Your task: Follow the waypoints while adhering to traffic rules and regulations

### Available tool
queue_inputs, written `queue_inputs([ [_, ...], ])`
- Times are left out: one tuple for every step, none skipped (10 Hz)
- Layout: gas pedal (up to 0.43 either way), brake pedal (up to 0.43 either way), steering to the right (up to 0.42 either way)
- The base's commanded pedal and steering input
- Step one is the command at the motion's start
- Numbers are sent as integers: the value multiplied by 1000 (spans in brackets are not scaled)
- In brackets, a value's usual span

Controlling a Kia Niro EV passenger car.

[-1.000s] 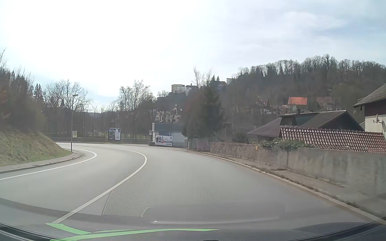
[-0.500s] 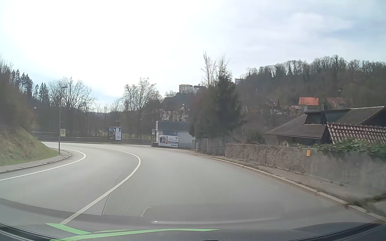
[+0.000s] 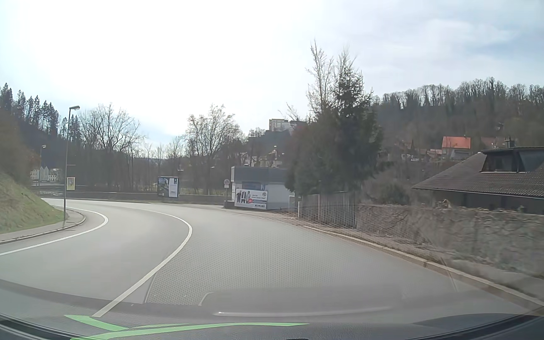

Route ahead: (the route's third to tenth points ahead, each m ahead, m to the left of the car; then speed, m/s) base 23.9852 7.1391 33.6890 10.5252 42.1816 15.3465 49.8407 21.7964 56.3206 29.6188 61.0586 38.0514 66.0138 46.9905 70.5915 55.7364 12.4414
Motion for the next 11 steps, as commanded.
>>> queue_inputs([
  [0, 49, -44],
  [0, 49, -44],
  [0, 49, -46],
  [0, 43, -48],
  [0, 30, -49],
  [0, 0, -50],
  [0, 0, -51],
  [0, 0, -54],
  [0, 0, -56],
  [0, 0, -58],
  [0, 0, -60],
])
